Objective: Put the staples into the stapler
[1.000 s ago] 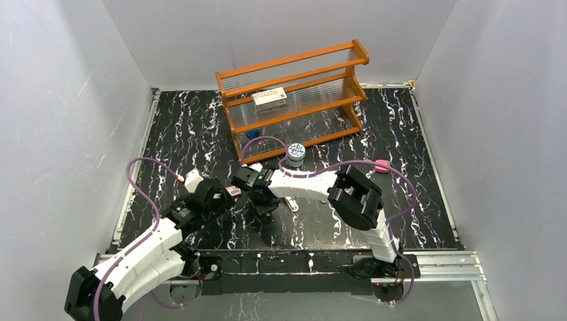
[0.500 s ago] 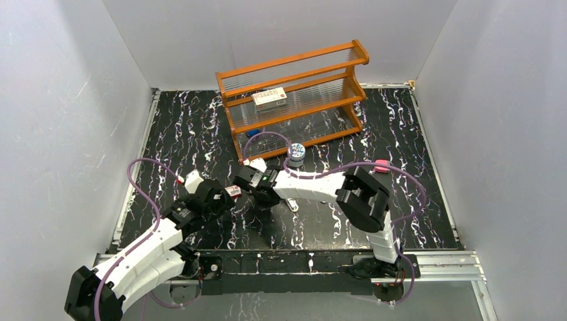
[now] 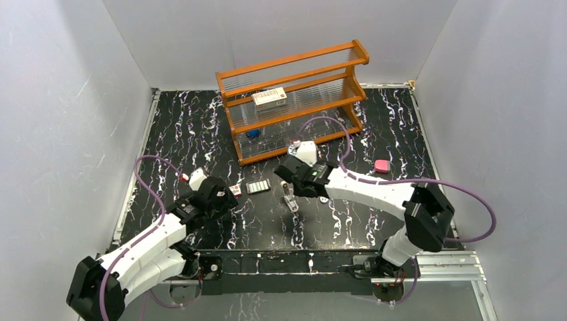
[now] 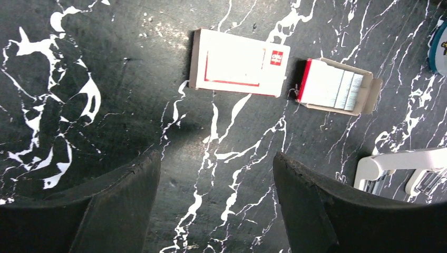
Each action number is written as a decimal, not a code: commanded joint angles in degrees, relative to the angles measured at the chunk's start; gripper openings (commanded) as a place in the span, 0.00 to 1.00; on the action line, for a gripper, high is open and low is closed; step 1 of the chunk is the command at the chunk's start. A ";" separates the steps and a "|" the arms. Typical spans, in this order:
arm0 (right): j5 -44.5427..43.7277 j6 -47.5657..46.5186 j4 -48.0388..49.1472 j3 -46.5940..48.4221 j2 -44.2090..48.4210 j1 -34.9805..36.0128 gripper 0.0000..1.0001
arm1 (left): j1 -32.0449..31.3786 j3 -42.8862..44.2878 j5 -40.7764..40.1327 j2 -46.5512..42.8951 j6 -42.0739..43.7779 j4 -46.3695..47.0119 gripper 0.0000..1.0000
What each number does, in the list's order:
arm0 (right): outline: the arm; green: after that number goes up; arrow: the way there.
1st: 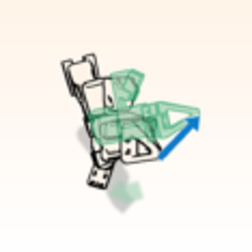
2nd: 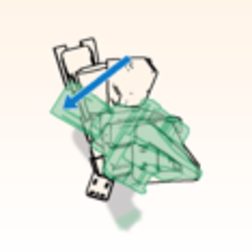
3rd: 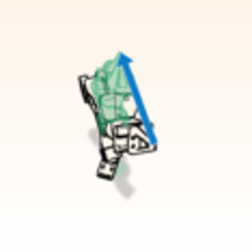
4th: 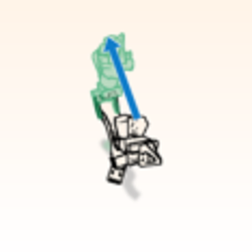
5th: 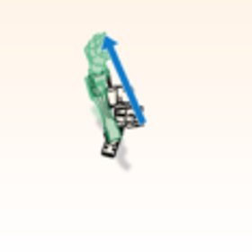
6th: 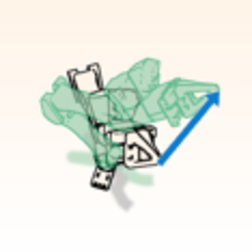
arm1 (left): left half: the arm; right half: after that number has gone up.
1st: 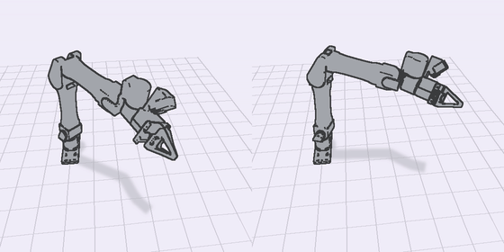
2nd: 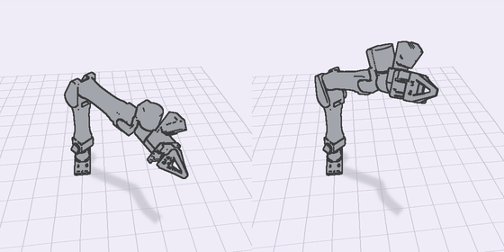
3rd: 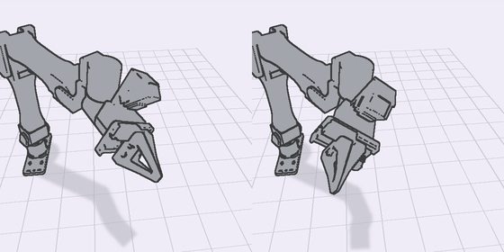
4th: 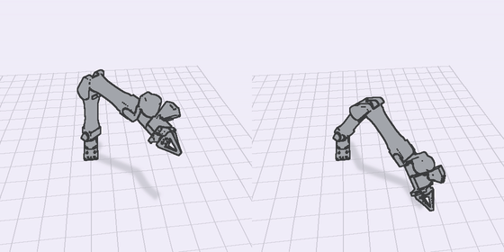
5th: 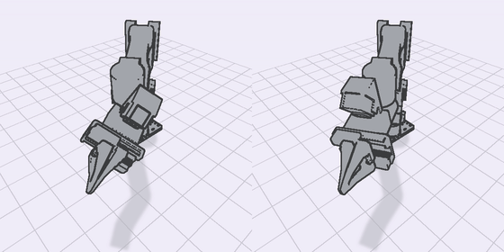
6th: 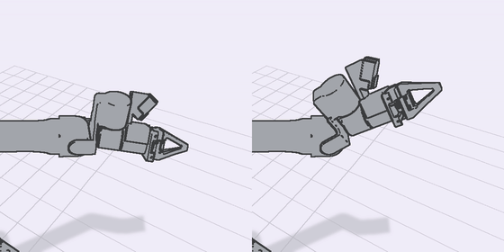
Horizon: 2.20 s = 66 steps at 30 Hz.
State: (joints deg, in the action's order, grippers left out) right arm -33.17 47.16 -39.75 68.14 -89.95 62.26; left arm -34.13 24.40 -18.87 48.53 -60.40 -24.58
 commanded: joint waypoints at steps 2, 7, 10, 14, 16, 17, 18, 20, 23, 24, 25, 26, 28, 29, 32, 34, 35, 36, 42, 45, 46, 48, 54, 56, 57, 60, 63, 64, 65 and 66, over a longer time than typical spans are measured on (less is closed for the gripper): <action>-3.80 4.19 -0.58 -7.73 6.80 -5.34 0.26 | 0.12 3.35 0.53 2.80 1.25 3.54 0.75; -2.00 1.38 3.89 -13.15 10.95 -10.25 0.27 | 0.12 4.53 2.09 6.65 2.00 6.35 0.75; -0.68 -0.90 7.40 -15.60 11.59 -12.25 0.27 | 0.12 4.74 3.19 7.74 2.47 8.32 0.75; 0.30 -1.72 10.62 -17.88 11.81 -13.63 0.27 | 0.12 5.08 3.75 8.36 2.72 9.31 0.75; 0.87 -2.32 12.40 -18.82 11.83 -14.06 0.27 | 0.12 5.12 3.82 8.57 2.79 9.54 0.76; 1.09 -2.94 13.36 -19.25 11.74 -14.23 0.27 | 0.12 5.13 3.84 8.64 2.89 9.67 0.76; 1.39 -3.36 14.29 -19.49 11.57 -14.34 0.27 | 0.12 5.13 3.84 8.72 2.85 9.76 0.76; 1.68 -4.03 15.48 -19.68 10.86 -14.42 0.27 | 0.13 5.19 3.92 8.89 2.98 9.93 0.76; 1.91 -4.95 16.99 -19.93 10.10 -14.47 0.27 | 0.12 5.22 3.87 9.19 3.05 9.99 0.76; 1.87 -5.31 17.53 -20.09 9.90 -14.55 0.27 | 0.12 5.22 3.85 9.27 3.09 10.05 0.76; 1.68 -5.44 17.69 -20.14 9.64 -14.66 0.27 | 0.12 5.22 3.78 9.44 3.09 10.07 0.76; 1.69 -5.49 17.84 -20.15 9.36 -14.74 0.27 | 0.12 5.19 3.84 9.59 3.02 10.09 0.76; 1.59 -5.65 18.02 -20.15 8.79 -14.90 0.27 | 0.12 5.32 3.84 9.94 3.14 10.13 0.76; 1.56 -5.67 18.06 -20.15 8.55 -14.95 0.27 | 0.12 5.45 3.86 10.06 3.11 10.08 0.76; 1.64 -5.69 18.30 -20.43 8.21 -15.06 0.27 | 0.12 5.48 3.93 10.30 3.28 10.10 0.76; 1.44 -5.51 17.93 -20.44 7.93 -15.17 0.27 | 0.14 5.38 3.93 10.43 3.33 10.10 0.76; 1.44 -5.43 17.83 -20.51 7.81 -15.27 0.27 | 0.12 5.35 3.93 10.44 3.24 10.08 0.76; 1.55 -5.37 17.82 -20.58 7.73 -15.32 0.27 | 0.12 5.24 4.01 10.44 3.17 10.09 0.76; 2.21 -5.14 17.82 -20.85 7.17 -15.50 0.27 | 0.12 5.22 4.06 10.36 3.18 10.01 0.76; 2.39 -5.30 18.09 -21.09 6.96 -15.60 0.27 | 0.12 5.22 4.09 10.35 3.07 9.97 0.76; 2.45 -5.27 18.11 -21.19 6.86 -15.63 0.27 | 0.12 5.12 4.11 10.42 3.09 9.97 0.76; 2.53 -5.23 18.06 -21.29 6.49 -15.85 0.27 | 0.12 5.21 4.11 10.52 3.10 9.92 0.76; 2.47 -5.23 17.80 -21.45 6.41 -15.96 0.27 | 0.12 5.55 4.24 10.71 3.14 9.68 0.76; 2.40 -5.30 17.84 -21.51 6.90 -15.94 0.27 | 0.12 5.50 4.19 10.64 3.06 9.66 0.76; 2.38 -5.38 17.82 -21.51 7.16 -15.94 0.27 | 0.12 5.48 4.20 10.62 3.09 9.64 0.76; 2.29 -5.94 18.13 -21.62 7.84 -15.94 0.27 | 0.12 5.39 4.20 10.53 2.89 9.61 0.76; 2.34 -6.56 18.52 -21.80 7.76 -15.97 0.27 | 0.12 5.31 4.28 10.57 2.78 9.63 0.76; 2.46 -6.77 18.74 -21.94 7.59 -16.00 0.27 | 0.12 5.37 4.24 10.60 2.82 9.64 0.76; 2.58 -7.14 18.89 -22.06 7.41 -16.03 0.27 | 0.13 5.32 4.35 10.61 2.83 9.64 0.76; 2.64 -7.35 18.97 -22.12 7.22 -15.98 0.27 | 0.12 5.31 4.37 10.62 2.83 9.61 0.76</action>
State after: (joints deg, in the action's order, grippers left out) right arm -29.80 41.23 -22.22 46.63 -83.83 46.50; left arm -34.13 27.92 -14.09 59.48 -57.65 -14.79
